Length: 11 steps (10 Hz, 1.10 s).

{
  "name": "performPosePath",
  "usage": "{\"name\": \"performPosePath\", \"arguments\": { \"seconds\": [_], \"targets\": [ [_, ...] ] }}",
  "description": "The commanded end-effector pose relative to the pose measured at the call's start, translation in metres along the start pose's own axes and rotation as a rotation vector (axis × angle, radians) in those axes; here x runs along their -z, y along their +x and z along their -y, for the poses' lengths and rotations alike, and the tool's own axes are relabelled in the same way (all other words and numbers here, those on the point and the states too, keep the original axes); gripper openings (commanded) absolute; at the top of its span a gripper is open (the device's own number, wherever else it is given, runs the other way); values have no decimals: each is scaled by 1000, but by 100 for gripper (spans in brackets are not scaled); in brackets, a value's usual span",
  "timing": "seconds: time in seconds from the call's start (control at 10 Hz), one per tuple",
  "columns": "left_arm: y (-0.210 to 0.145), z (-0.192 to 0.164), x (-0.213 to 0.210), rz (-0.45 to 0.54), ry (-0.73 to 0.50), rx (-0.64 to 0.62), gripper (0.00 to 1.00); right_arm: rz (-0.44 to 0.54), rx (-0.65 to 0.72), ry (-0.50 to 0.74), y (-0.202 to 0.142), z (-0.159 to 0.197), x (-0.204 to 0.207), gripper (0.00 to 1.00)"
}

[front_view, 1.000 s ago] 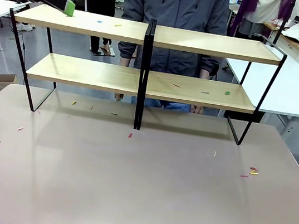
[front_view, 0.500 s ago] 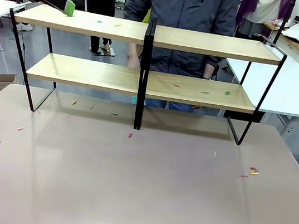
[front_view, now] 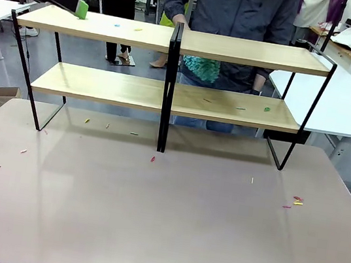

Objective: Clean the shelves.
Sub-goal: Clean another randomly selected level of the Shelf with the Duster.

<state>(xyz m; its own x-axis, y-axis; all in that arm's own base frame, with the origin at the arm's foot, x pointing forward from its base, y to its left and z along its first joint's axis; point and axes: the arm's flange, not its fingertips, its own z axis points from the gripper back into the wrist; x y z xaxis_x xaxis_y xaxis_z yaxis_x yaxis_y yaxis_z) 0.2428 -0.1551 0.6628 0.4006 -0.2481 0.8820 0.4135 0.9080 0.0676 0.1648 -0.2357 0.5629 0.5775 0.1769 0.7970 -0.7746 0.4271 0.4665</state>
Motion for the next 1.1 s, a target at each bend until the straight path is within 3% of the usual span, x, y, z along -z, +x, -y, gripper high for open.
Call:
{"name": "performPosePath", "arguments": {
  "seconds": [0.0,0.2,0.5,0.6,0.7,0.8,0.9,1.0],
  "targets": [
    [-2,-1,2,5,-2,-2,100,0,0,1,0,0,0,12],
    [-2,-1,2,5,-2,-2,100,-171,-187,-32,7,-40,46,12],
    [-2,-1,2,5,-2,-2,100,-321,-491,-34,34,-118,135,12],
    [-2,-1,2,5,-2,-2,100,-378,-440,-177,29,-117,127,12],
    [-2,-1,2,5,-2,-2,100,-327,-372,-8,37,-100,111,12],
    [-2,-1,2,5,-2,-2,100,-284,-325,-30,29,-93,103,12],
    [-2,-1,2,5,-2,-2,100,-301,-321,-120,35,-97,120,12],
    [-2,-1,2,5,-2,-2,100,-325,-373,-114,43,-105,129,12]
  ]
}}
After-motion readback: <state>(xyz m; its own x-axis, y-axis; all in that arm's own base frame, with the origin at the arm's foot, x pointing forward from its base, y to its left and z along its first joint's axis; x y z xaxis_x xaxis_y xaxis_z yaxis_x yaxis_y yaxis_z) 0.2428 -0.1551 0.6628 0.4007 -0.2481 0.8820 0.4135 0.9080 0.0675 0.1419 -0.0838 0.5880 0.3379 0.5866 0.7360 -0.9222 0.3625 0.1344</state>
